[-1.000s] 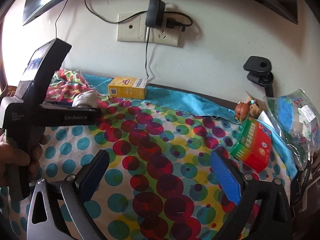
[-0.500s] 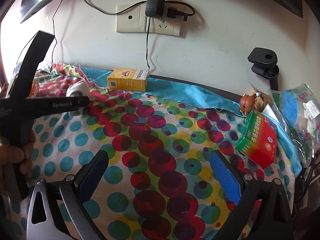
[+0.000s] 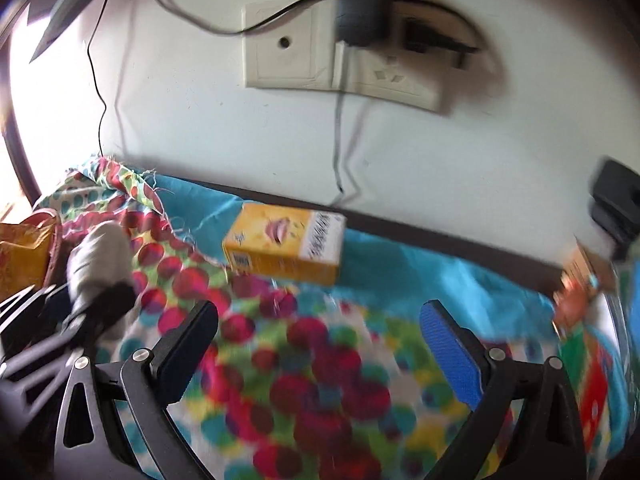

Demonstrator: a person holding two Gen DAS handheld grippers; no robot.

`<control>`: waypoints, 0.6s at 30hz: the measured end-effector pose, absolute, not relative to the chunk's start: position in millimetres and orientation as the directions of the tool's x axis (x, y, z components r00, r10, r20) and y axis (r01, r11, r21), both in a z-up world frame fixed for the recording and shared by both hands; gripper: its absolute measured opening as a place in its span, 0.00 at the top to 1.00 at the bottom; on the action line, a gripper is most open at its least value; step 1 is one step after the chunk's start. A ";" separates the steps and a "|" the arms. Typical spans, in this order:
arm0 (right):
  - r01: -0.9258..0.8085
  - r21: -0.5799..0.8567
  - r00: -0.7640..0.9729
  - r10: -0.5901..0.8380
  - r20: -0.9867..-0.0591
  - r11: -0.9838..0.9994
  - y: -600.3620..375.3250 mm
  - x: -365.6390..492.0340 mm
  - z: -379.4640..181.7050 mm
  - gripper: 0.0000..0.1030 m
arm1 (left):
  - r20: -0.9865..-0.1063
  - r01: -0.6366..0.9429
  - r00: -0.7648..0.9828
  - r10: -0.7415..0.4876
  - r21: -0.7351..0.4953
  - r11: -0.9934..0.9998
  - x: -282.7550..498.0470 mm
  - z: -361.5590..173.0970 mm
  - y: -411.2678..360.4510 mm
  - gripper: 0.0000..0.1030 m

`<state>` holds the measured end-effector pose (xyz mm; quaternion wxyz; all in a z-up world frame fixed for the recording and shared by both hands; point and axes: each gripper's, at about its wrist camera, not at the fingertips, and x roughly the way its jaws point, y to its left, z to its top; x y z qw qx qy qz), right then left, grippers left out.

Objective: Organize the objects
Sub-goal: 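Move the right tool to the yellow medicine box while the left holds the sock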

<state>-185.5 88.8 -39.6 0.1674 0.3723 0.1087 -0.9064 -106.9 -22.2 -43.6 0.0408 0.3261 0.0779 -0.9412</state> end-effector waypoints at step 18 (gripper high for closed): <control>0.391 -0.193 -0.668 -0.133 -0.733 -0.900 23.3 -232.0 -65.8 0.04 | -0.644 0.187 -0.765 -0.023 -0.187 -0.964 -109.2 -47.3 -40.0 0.70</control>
